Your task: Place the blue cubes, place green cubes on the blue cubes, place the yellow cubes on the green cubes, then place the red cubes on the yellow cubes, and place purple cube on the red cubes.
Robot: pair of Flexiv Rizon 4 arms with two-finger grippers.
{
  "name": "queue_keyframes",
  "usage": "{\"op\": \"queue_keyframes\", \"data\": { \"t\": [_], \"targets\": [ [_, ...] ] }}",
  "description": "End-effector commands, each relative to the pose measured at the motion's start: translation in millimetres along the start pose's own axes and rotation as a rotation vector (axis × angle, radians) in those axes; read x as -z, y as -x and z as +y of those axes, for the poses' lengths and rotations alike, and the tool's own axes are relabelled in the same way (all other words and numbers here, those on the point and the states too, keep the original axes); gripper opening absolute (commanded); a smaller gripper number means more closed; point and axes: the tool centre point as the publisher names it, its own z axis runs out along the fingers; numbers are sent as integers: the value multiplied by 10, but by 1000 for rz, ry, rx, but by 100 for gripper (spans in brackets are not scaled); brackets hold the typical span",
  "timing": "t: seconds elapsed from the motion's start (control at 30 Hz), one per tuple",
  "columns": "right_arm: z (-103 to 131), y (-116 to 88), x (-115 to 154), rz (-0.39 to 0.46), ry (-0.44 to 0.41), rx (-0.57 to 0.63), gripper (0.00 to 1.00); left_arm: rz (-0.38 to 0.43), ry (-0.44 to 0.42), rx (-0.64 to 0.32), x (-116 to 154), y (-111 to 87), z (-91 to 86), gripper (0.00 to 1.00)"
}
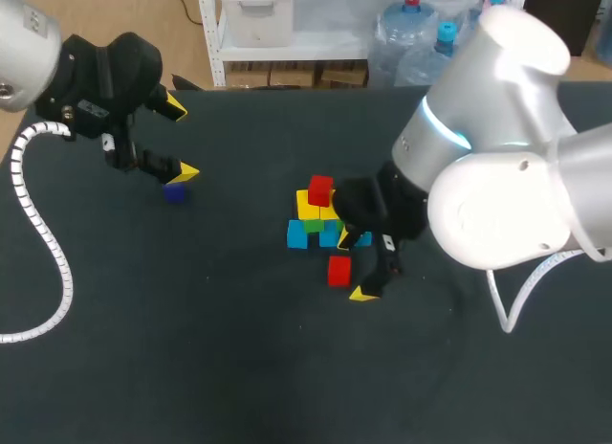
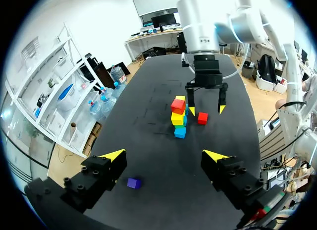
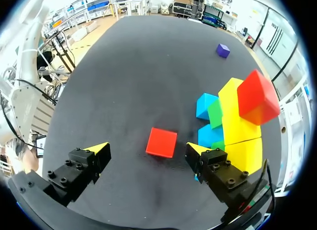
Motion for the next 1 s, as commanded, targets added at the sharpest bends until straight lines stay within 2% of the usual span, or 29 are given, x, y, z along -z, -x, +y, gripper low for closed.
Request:
{"op": "queue_keyframes", "data": {
  "t": [0.03,0.53,1.0],
  "targets": [
    [-38,4,-27,1,7,0,100,-2,0,0,-3,-6,1,100],
    [-70,9,-90,0,13,6,100,-2,0,0,-3,-6,1,100],
    [64,49,-140,-1,9,-14,100,-2,0,0,-3,-6,1,100]
  ]
}}
